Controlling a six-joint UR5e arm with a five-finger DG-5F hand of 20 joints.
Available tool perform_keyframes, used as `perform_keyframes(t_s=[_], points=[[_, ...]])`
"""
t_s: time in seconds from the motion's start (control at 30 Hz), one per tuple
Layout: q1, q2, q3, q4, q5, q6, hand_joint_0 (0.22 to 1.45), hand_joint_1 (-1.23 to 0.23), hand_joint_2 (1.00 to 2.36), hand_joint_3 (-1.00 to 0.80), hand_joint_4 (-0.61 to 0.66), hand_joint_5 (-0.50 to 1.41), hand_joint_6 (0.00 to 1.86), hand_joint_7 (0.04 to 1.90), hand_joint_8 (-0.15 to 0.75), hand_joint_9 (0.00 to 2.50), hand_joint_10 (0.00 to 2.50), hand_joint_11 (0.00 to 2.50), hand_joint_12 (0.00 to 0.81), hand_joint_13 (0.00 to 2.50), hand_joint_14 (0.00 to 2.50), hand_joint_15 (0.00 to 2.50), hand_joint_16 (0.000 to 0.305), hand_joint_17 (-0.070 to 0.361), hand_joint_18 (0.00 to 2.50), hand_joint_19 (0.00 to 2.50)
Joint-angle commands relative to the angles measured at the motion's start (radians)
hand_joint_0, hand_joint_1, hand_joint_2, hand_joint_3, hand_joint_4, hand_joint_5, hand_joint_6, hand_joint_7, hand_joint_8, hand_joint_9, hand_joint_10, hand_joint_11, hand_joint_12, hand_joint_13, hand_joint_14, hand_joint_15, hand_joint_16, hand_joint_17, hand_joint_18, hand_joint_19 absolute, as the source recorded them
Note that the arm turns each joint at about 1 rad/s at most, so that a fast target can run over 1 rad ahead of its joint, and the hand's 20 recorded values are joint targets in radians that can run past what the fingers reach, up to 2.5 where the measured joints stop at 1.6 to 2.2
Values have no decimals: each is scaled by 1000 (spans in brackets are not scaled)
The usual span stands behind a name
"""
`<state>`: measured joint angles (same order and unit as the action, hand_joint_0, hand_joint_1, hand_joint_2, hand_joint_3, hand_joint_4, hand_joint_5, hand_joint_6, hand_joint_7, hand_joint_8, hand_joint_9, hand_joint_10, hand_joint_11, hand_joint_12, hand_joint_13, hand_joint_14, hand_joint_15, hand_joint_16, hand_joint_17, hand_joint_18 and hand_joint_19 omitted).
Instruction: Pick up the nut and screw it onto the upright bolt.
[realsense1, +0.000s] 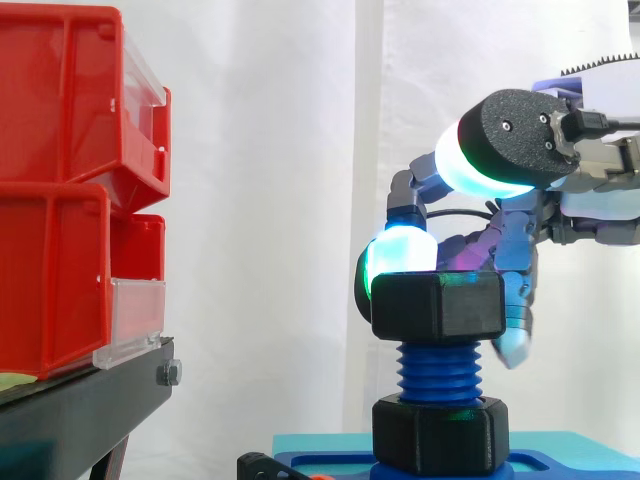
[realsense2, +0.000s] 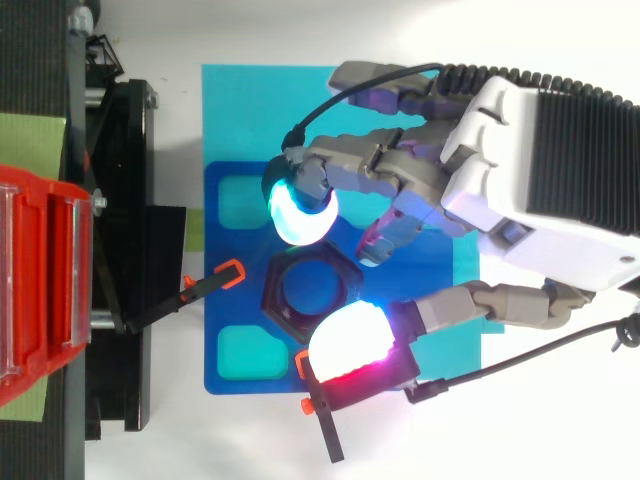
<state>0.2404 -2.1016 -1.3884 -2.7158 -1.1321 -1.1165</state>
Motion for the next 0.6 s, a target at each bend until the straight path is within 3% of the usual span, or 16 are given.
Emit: perform_keyframes(t_s=[0.0, 0.3, 0.57], points=[[-3, 0, 0, -6, 0, 1, 515, -397, 1000, -500, 115, 90, 504, 1241, 131, 1570, 0, 0, 194, 925, 0, 0, 12, 26, 495, 0], [-6, 0, 0, -19, 0, 3, 514, -412, 1000, -500, 83, 105, 503, 1319, 120, 1778, 0, 88, 162, 1098, 0, 0, 7, 16, 699, 0], [-18, 0, 0, -65, -2, 24, 515, -414, 1000, -500, 73, 116, 501, 1396, 146, 1910, 6, 197, 146, 1248, 0, 0, 2, 5, 878, 0]])
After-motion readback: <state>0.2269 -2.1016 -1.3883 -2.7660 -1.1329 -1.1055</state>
